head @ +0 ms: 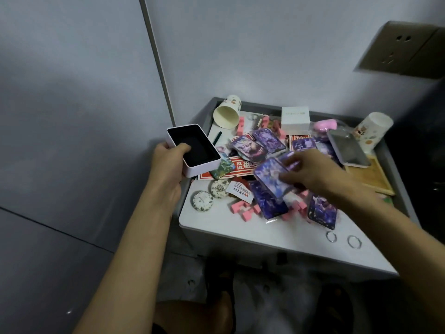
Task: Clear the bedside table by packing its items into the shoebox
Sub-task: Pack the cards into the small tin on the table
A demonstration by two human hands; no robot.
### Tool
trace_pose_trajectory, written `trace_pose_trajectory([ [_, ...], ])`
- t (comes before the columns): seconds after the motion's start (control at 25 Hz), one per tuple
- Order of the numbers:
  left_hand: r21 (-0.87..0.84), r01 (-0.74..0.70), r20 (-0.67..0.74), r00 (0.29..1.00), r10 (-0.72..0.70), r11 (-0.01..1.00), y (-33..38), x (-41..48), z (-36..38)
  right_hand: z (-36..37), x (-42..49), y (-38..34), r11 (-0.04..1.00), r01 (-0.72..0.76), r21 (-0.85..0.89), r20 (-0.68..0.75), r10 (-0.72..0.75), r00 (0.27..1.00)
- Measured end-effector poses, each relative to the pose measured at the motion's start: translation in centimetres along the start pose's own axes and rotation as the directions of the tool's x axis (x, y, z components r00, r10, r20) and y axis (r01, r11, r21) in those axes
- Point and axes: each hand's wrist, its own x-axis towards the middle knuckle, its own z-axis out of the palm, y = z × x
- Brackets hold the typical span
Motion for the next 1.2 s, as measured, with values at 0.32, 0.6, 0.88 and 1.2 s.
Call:
trace_pose_trajectory([
  [0.32, 0.066, 0.019, 0.066, 0.998, -0.023, 0.998, -1.4, -0.3, 1.4, 3.5, -1.1, 2.0, 0.991, -0.100, -0.094, 0.033, 0.103, 0.994],
  [0.6, 0.077, 0.078, 0.125, 0.988, -0.087, 0.994, -1.7, -0.1, 3.1, -0.7, -1.1, 1.6, 0.973, 0.018, 0.229, -0.116, 0.009, 0.993],
  [0.88, 0.006, 0.109, 0.348, 0.932, -0.104, 0.994, -1.8, -2.7, 5.6, 1.7, 0.0, -2.8, 0.823, 0.170, 0.542, -0.123, -0.122, 0.985],
  [1.2, -0.019, 0.098, 0.362, 0.928, -0.084, 0.995, -1.7, -2.8, 5.8, 2.8, 0.4, -3.3, 0.845, 0.207, 0.494, -0.154, -0.149, 0.977],
])
